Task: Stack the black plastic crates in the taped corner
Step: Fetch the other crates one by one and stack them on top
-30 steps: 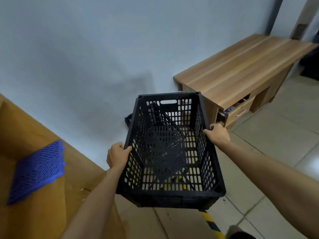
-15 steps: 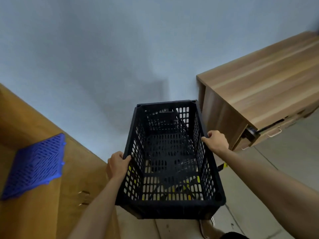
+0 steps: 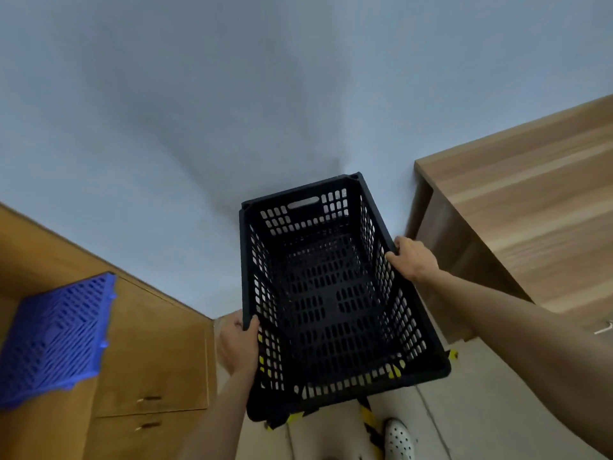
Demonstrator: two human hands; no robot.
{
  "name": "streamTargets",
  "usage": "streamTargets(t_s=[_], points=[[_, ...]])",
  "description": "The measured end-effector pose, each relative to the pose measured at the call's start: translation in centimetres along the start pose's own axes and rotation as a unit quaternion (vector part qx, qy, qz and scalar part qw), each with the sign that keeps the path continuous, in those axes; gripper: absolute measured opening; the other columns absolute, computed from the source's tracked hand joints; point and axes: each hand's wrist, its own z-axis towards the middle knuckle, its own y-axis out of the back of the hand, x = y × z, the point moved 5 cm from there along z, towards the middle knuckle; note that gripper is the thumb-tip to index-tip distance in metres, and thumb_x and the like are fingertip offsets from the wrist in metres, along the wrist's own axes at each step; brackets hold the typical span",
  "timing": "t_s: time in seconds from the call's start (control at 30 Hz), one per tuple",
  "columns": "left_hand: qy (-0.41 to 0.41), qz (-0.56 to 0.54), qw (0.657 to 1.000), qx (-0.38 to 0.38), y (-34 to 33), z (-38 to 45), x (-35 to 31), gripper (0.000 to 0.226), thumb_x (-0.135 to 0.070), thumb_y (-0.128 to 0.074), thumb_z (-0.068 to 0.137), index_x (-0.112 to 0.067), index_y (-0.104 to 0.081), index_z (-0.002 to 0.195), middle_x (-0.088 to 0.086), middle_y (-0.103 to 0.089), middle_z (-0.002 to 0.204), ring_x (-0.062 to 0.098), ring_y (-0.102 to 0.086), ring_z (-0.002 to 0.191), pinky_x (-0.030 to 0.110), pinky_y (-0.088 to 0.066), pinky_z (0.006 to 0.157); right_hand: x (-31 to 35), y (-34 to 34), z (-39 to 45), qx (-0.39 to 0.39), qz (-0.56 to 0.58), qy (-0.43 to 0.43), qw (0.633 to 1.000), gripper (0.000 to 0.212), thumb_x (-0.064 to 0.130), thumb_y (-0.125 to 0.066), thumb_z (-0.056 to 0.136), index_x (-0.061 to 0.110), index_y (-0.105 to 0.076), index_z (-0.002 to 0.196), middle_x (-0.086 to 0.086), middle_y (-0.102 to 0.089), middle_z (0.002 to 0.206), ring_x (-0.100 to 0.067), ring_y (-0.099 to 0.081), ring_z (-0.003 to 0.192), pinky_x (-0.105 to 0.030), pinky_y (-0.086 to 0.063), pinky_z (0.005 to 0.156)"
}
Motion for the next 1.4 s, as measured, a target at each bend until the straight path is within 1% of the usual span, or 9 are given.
streamTargets(t_s=[0.13,0.3,0.4,0.53,0.67,0.8,0.93,1.03,1.4], points=[[0.017,-0.004,1.0,0.0,-1.1,2.0,-1.8,0.044,-0.025,-0.068,0.088,-0.014,-0.037,0.059,0.003,-0.041,0.052,0.018,-0.032,0.046,0.026,-0.028,0.048,1.2,0.4,3.1,0.003,-0.003,-0.004,1.0,0.03,0.033,-0.048,0.097,0.009,-0.051,0.116,-0.013,-0.064,0.107,-0.034,-0.062,0.094,-0.04,-0.049,0.075],[0.035,0.012,0.999,0.005,-2.1,3.9,-3.4,0.042,-0.024,-0.066,0.089,-0.014,-0.037,0.061,0.001,-0.041,0.053,0.016,-0.034,0.047,0.025,-0.024,0.046,2.9,1.5,6.1,-0.002,-0.031,-0.007,0.999,0.027,0.035,-0.047,0.098,0.011,-0.051,0.11,-0.013,-0.065,0.102,-0.033,-0.062,0.086,-0.044,-0.054,0.079],[0.04,0.015,0.999,0.017,-2.3,4.8,-3.5,0.041,-0.023,-0.066,0.09,-0.016,-0.038,0.06,-0.001,-0.041,0.054,0.013,-0.036,0.048,0.025,-0.023,0.045,4.7,1.8,7.6,-0.022,-0.038,-0.006,0.999,0.024,0.031,-0.045,0.099,0.01,-0.05,0.109,-0.011,-0.063,0.098,-0.032,-0.059,0.084,-0.041,-0.052,0.074],[0.006,0.031,0.999,0.043,-2.3,6.2,-2.8,0.042,-0.028,-0.067,0.089,-0.015,-0.039,0.061,-0.002,-0.039,0.052,0.013,-0.034,0.046,0.025,-0.024,0.045,5.6,1.2,8.1,-0.059,-0.016,-0.024,0.998,0.019,0.03,-0.043,0.099,0.012,-0.046,0.106,-0.008,-0.059,0.09,-0.031,-0.057,0.078,-0.038,-0.047,0.065],[-0.021,0.005,0.998,0.055,-2.3,5.6,-3.8,0.047,-0.023,-0.067,0.089,-0.014,-0.029,0.062,0.002,-0.03,0.054,0.014,-0.025,0.046,0.026,-0.019,0.045,3.9,0.3,6.9,-0.111,0.038,-0.063,0.991,0.02,0.026,-0.042,0.1,0.011,-0.048,0.111,-0.013,-0.064,0.097,-0.031,-0.058,0.08,-0.041,-0.05,0.07],[-0.05,0.001,0.997,0.06,-1.6,5.6,-4.2,0.048,-0.021,-0.067,0.088,-0.013,-0.028,0.062,0.002,-0.028,0.054,0.014,-0.022,0.046,0.023,-0.018,0.045,3.1,-0.2,6.5,-0.108,0.054,-0.071,0.99,0.024,0.022,-0.04,0.101,0.007,-0.046,0.119,-0.02,-0.063,0.106,-0.036,-0.06,0.091,-0.04,-0.044,0.072],[-0.059,-0.019,0.996,0.058,-1.2,6.3,-4.5,0.047,-0.019,-0.067,0.086,-0.016,-0.028,0.061,0.0,-0.029,0.056,0.014,-0.023,0.051,0.028,-0.021,0.049,3.9,0.0,6.4,-0.119,0.065,-0.074,0.988,0.024,0.024,-0.038,0.102,0.007,-0.046,0.117,-0.017,-0.063,0.098,-0.032,-0.055,0.078,-0.038,-0.042,0.068],[-0.066,-0.009,0.996,0.052,-0.9,6.4,-4.4,0.046,-0.019,-0.067,0.085,-0.017,-0.028,0.061,0.0,-0.029,0.056,0.013,-0.023,0.051,0.028,-0.021,0.049,3.8,0.0,5.6,-0.135,0.083,-0.079,0.984,0.028,0.025,-0.039,0.102,0.006,-0.047,0.12,-0.013,-0.058,0.093,-0.029,-0.052,0.077,-0.036,-0.04,0.068],[-0.078,0.01,0.997,0.027,0.7,6.5,-4.9,0.046,-0.021,-0.066,0.087,-0.017,-0.028,0.061,-0.001,-0.029,0.056,0.012,-0.022,0.051,0.027,-0.02,0.049,4.2,-1.0,5.7,-0.135,0.129,-0.069,0.98,0.021,0.03,-0.042,0.099,0.01,-0.048,0.104,-0.015,-0.063,0.092,-0.035,-0.059,0.079,-0.047,-0.052,0.074]])
